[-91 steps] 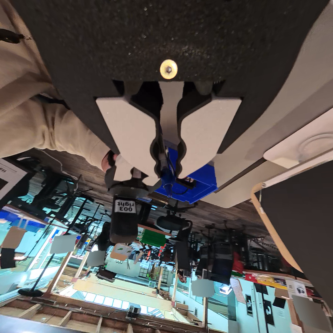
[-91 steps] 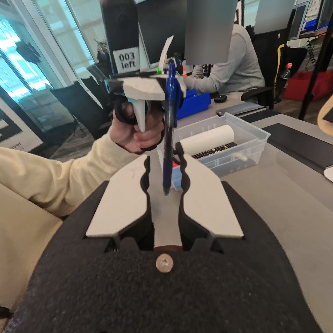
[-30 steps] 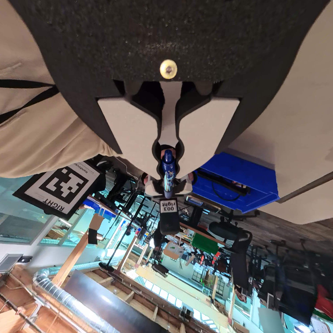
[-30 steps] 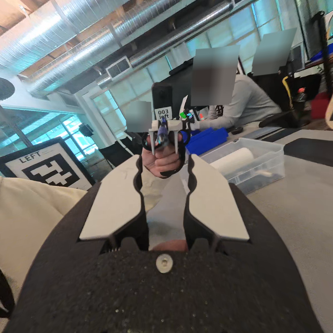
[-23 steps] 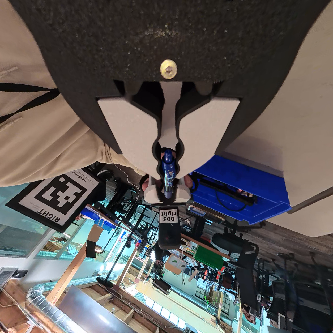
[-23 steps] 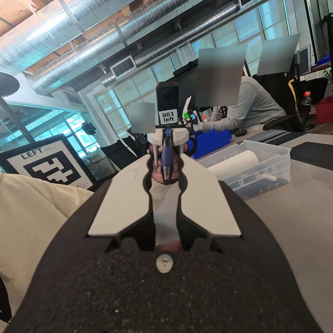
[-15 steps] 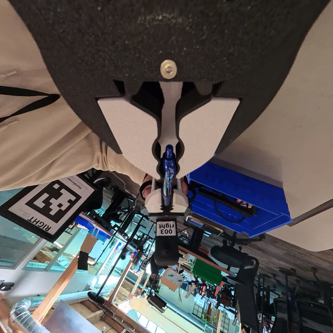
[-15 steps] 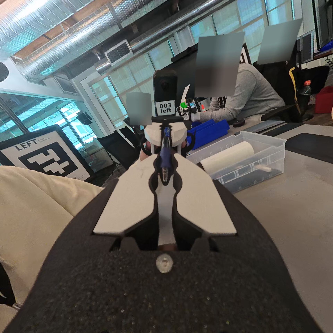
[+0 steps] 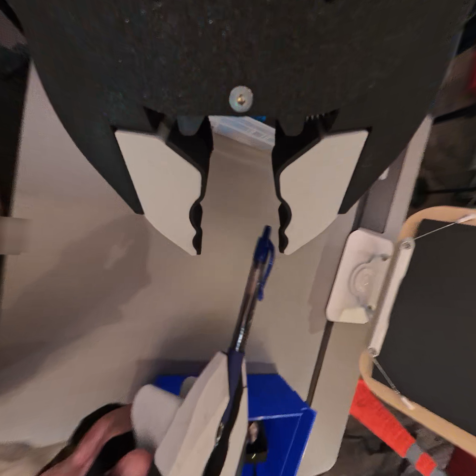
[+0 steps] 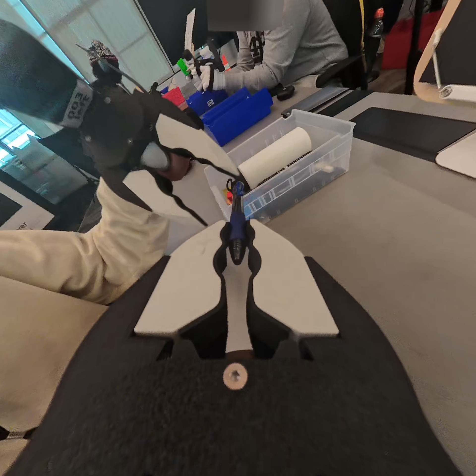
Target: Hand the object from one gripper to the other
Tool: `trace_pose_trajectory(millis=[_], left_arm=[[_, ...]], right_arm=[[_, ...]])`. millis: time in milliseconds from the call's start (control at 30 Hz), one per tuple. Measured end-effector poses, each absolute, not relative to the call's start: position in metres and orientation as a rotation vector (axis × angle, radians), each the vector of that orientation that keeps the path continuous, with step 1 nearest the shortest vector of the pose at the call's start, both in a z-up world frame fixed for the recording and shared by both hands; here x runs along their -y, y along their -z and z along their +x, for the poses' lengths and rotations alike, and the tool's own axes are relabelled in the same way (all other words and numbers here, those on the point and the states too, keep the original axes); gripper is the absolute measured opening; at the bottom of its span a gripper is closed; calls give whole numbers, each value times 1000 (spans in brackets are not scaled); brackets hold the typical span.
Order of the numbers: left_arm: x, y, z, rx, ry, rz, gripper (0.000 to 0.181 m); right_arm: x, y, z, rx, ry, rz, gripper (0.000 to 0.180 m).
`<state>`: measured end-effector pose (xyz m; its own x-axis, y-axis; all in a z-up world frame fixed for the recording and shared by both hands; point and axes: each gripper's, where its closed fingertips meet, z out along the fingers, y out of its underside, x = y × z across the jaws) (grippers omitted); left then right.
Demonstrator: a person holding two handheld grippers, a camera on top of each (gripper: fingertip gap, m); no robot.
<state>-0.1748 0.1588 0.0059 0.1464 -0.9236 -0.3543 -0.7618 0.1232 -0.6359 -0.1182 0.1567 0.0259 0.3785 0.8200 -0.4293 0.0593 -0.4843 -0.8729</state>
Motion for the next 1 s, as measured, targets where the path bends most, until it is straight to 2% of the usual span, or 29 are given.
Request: trace_pose_trajectory(millis=[200,300,333,533,633,800,1000], left_arm=[[-170,8,-171,-1663,57,-1643,55],[-175,17,-173,-1696,-4,-1635,32],[-175,20,-174,-1714,-19,-1626,17],[-179,26,-172,-1722,-1,-1628,16],[-186,25,-175,-1679,71,-1650,16],[-188,2,-168,-1466,652,-1684,15],[-183,-68,-157,-878,1745,-1473,15]], right_arm=[[-150,-16,-130,769,-1254,-1860,11],[-148,-12,-134,792,-1256,-1867,11],[-149,-11,-134,793,-1244,-1871,11],[-154,-10,-133,794,-1206,-1851,13],[-158,-18,-125,837,-1108,-1761,33],[-173,-27,-97,848,-887,-1597,40],[-171,-36,-100,778,-1040,-1475,41]])
